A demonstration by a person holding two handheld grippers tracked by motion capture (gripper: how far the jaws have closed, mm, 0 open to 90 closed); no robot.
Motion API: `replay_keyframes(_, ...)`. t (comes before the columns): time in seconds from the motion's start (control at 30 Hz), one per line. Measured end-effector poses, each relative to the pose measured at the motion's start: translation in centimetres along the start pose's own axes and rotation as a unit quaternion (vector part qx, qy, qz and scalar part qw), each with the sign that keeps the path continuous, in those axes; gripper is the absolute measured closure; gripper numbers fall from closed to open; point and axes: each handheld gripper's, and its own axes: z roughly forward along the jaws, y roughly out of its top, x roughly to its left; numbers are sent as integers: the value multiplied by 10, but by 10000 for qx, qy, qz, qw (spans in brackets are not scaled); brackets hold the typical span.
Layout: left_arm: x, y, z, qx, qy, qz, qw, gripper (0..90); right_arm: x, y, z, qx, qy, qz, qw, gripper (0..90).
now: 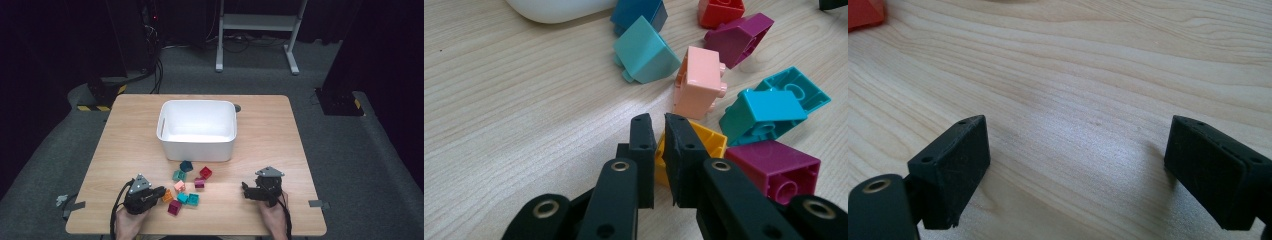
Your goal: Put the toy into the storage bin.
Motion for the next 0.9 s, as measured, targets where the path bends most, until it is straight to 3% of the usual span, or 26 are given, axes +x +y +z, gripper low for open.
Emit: replay_keyframes(0.9,-1,13,-10,-148,-7,45,9999,874,0,0,0,0,0,2,10000,106)
